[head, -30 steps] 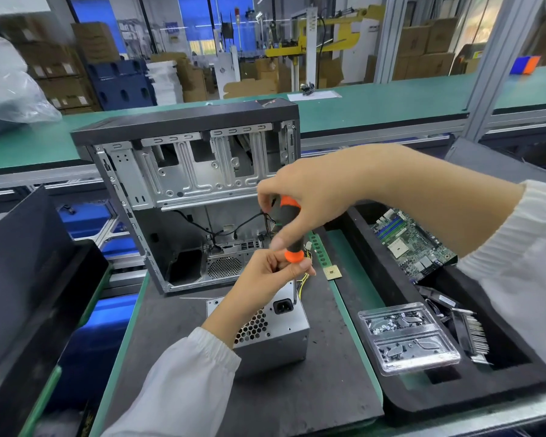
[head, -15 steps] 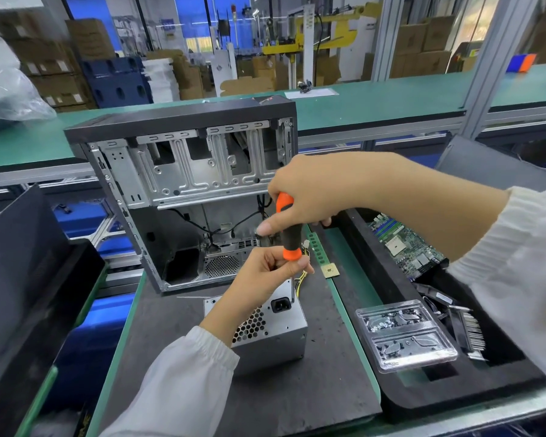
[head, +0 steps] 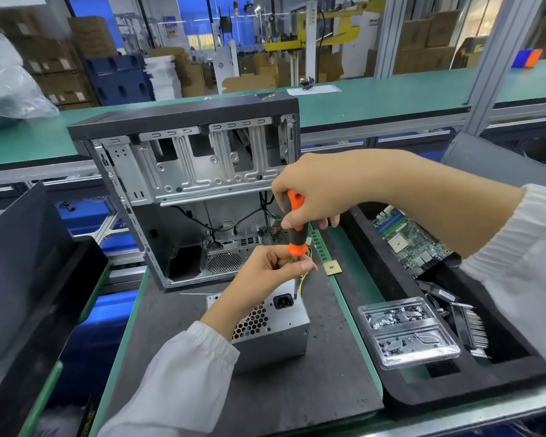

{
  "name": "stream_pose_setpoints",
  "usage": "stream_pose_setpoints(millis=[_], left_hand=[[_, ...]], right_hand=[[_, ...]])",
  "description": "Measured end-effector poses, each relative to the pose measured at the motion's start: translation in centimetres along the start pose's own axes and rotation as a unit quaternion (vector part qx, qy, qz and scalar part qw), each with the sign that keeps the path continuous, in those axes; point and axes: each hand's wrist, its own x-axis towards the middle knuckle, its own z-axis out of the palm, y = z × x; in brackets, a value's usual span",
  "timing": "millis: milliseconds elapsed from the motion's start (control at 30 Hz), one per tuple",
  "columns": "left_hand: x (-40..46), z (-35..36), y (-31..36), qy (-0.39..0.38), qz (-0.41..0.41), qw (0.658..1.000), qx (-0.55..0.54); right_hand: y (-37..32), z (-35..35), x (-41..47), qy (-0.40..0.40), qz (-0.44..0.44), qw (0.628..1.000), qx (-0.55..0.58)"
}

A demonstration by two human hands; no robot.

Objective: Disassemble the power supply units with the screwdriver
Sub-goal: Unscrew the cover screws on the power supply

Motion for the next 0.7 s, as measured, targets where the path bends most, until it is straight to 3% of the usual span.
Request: stream_pose_setpoints(millis=[300,500,700], left_hand=[[-0.7,-0.8,-0.8,0.014,-0.023,0.999,0.040],[-1.5,-1.5,-1.9,-0.001,-0.041,0.974,0.221],[-1.4,-1.1,-2.0,-0.022,-0.049,0.948,0.313]], right_hand=[[0.6,-1.2,-0.5,0.042,0.004,0.999,0.000],[0.9,-1.3,-0.9,0.043,0.012,0.999,0.001],[0.9,-1.1,-1.0,0.036,0.017,0.999,0.005]])
